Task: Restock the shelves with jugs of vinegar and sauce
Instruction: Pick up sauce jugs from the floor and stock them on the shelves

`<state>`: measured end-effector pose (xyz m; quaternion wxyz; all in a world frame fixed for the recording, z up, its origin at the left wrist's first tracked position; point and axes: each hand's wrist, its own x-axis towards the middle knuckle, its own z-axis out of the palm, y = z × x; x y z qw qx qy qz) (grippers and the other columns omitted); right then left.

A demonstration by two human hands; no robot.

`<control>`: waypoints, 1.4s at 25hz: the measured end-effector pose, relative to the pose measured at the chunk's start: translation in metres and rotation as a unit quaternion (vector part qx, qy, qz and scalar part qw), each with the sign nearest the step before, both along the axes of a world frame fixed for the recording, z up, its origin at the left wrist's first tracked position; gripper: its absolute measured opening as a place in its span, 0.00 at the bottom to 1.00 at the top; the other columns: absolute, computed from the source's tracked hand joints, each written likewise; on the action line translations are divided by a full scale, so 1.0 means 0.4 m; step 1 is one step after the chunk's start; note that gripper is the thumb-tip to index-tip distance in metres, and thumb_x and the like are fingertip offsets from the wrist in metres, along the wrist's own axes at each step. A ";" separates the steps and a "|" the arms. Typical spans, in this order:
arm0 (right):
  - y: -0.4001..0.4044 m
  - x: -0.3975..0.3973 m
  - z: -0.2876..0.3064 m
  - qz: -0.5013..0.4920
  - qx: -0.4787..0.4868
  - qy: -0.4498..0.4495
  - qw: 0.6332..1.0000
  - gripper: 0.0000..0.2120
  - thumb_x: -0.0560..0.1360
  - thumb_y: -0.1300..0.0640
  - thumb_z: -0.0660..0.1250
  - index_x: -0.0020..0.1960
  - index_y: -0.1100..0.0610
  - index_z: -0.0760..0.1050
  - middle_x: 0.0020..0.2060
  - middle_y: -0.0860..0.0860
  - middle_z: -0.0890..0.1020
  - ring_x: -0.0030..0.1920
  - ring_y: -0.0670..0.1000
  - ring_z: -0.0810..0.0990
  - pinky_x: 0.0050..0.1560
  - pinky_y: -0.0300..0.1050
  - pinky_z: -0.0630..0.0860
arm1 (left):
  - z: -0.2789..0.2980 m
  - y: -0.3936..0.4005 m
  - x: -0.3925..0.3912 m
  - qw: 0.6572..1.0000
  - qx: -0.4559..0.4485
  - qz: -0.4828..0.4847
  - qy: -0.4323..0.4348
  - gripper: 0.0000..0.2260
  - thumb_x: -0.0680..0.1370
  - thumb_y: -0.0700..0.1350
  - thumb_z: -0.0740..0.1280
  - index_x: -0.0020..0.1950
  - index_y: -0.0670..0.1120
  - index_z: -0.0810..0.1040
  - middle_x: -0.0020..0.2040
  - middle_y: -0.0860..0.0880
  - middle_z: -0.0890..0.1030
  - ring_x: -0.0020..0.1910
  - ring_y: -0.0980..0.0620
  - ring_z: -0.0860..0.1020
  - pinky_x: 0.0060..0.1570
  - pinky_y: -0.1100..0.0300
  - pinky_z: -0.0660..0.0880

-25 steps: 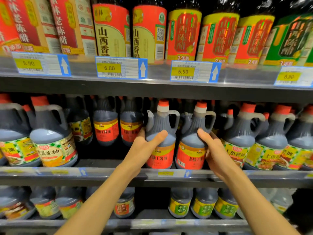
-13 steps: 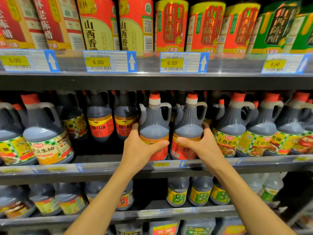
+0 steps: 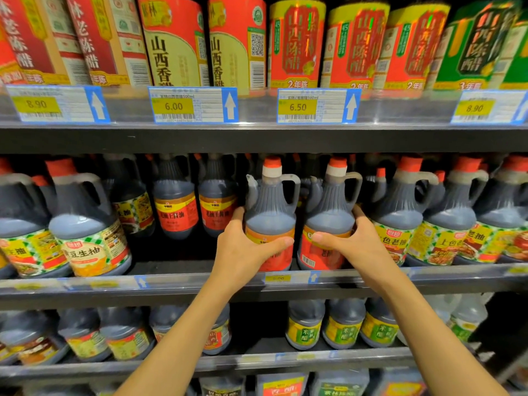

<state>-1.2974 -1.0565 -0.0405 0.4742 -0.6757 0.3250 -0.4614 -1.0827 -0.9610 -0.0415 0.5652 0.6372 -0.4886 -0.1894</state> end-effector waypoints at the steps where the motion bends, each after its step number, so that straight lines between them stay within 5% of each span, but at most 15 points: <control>1: 0.000 0.003 -0.001 -0.003 0.000 0.002 1.000 0.38 0.57 0.44 0.85 0.62 0.39 0.71 0.55 0.37 0.85 0.56 0.42 0.85 0.49 0.36 0.83 | 0.000 0.001 -0.001 1.000 0.000 0.004 -0.002 0.53 0.57 0.65 0.81 0.77 0.50 0.67 0.61 0.57 0.81 0.58 0.59 0.80 0.52 0.66 0.79; 4: -0.001 0.012 -0.008 -0.014 -0.009 -0.004 1.000 0.38 0.57 0.44 0.85 0.63 0.43 0.73 0.55 0.40 0.86 0.56 0.43 0.86 0.49 0.39 0.83 | -0.004 0.005 -0.004 1.000 -0.005 0.018 -0.012 0.51 0.56 0.67 0.80 0.74 0.51 0.69 0.59 0.59 0.81 0.55 0.63 0.80 0.43 0.74 0.76; 8: 0.003 0.027 -0.017 -0.033 -0.010 -0.017 0.999 0.43 0.56 0.43 0.85 0.67 0.48 0.72 0.57 0.44 0.86 0.56 0.42 0.85 0.52 0.40 0.84 | -0.003 0.000 -0.004 0.999 -0.015 0.028 -0.033 0.49 0.56 0.67 0.81 0.73 0.50 0.71 0.60 0.57 0.82 0.58 0.58 0.81 0.51 0.67 0.78; 11: 0.012 0.040 -0.018 -0.048 -0.008 -0.007 0.999 0.46 0.55 0.41 0.85 0.67 0.47 0.69 0.60 0.43 0.83 0.57 0.39 0.83 0.54 0.41 0.83 | -0.002 0.002 -0.005 0.999 -0.024 0.032 -0.030 0.48 0.55 0.68 0.80 0.71 0.51 0.74 0.57 0.60 0.83 0.55 0.66 0.80 0.52 0.69 0.79; 16: 0.012 0.036 -0.019 -0.039 -0.016 0.001 0.999 0.37 0.61 0.47 0.86 0.65 0.45 0.71 0.57 0.43 0.85 0.57 0.42 0.84 0.54 0.42 0.83 | -0.002 0.006 -0.006 0.999 -0.029 0.030 -0.023 0.44 0.56 0.67 0.81 0.69 0.54 0.75 0.55 0.61 0.83 0.54 0.68 0.80 0.48 0.73 0.77; 22: 0.001 0.023 -0.017 -0.011 -0.003 0.004 1.000 0.38 0.59 0.44 0.85 0.65 0.48 0.75 0.55 0.45 0.87 0.56 0.46 0.86 0.55 0.49 0.84 | -0.002 0.000 -0.005 0.999 -0.035 0.030 -0.024 0.45 0.56 0.67 0.80 0.69 0.54 0.75 0.55 0.59 0.84 0.54 0.63 0.82 0.53 0.63 0.80; 28: 0.001 0.018 -0.007 0.012 -0.014 0.013 1.000 0.32 0.60 0.45 0.85 0.60 0.39 0.76 0.54 0.40 0.87 0.54 0.43 0.86 0.49 0.36 0.83 | -0.002 0.008 0.002 0.999 -0.031 0.025 -0.030 0.41 0.56 0.67 0.81 0.66 0.56 0.77 0.53 0.62 0.84 0.52 0.69 0.80 0.45 0.77 0.75; 32: 0.007 0.019 0.004 0.019 -0.020 0.022 0.999 0.28 0.60 0.44 0.84 0.53 0.24 0.76 0.55 0.37 0.86 0.56 0.42 0.85 0.49 0.34 0.81 | -0.003 0.008 0.001 0.999 -0.027 0.031 -0.033 0.41 0.56 0.67 0.81 0.66 0.57 0.77 0.53 0.62 0.84 0.52 0.70 0.80 0.44 0.77 0.76; 35: 0.004 0.015 0.000 0.023 -0.026 0.018 0.999 0.31 0.61 0.45 0.84 0.59 0.29 0.75 0.56 0.38 0.86 0.57 0.42 0.85 0.49 0.34 0.81 | -0.006 0.007 0.003 0.999 -0.024 0.031 -0.038 0.40 0.56 0.67 0.81 0.66 0.58 0.76 0.53 0.63 0.84 0.53 0.70 0.80 0.46 0.75 0.75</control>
